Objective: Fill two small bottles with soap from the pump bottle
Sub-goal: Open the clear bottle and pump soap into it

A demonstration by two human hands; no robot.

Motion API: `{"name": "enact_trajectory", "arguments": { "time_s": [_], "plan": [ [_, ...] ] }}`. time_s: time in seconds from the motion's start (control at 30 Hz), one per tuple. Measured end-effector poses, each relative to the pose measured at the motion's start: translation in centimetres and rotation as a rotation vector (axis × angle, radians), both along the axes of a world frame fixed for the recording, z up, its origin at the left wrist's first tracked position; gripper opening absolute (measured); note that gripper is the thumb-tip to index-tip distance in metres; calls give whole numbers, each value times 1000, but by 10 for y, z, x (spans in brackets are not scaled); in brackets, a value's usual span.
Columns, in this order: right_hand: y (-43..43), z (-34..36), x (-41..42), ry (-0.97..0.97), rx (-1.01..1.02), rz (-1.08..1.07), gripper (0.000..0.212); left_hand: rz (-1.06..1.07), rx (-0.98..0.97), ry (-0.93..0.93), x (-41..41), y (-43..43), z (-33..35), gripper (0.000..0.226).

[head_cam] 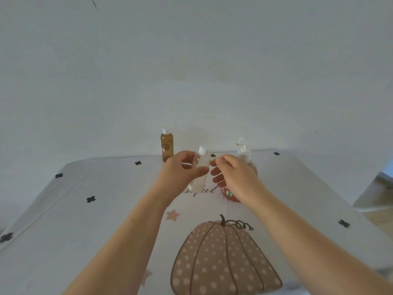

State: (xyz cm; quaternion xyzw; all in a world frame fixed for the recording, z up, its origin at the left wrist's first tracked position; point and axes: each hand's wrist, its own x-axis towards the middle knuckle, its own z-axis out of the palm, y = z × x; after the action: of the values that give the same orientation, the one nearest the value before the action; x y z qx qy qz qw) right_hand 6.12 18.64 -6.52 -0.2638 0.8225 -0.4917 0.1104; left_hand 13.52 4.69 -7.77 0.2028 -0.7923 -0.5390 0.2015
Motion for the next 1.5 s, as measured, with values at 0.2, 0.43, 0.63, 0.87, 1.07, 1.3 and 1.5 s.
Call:
{"name": "enact_trajectory", "arguments": {
  "time_s": [0.2,0.43,0.63,0.87,1.07,1.3,1.5],
  "plan": [
    [35,10,-4,172,125,-50,46,15,-241,-20,10,29,-8,38],
    [46,11,-4,252,311,-38,56,-26,-524,19,9,58,-6,34],
    [54,8,-4,256,365,71,37,-122,-419,-88,6,53,-8,35],
    [71,11,-19,105,217,252,15,-161,-303,-130,7,43,-8,33],
    [69,7,-24,141,276,150,35,-170,-365,-103,4,52,-7,37],
    [80,5,-34,45,145,196,16,-158,-333,-121,3,51,-9,35],
    [79,1,-36,63,185,172,25,-202,-292,-125,0,54,-7,27]
  ]
}}
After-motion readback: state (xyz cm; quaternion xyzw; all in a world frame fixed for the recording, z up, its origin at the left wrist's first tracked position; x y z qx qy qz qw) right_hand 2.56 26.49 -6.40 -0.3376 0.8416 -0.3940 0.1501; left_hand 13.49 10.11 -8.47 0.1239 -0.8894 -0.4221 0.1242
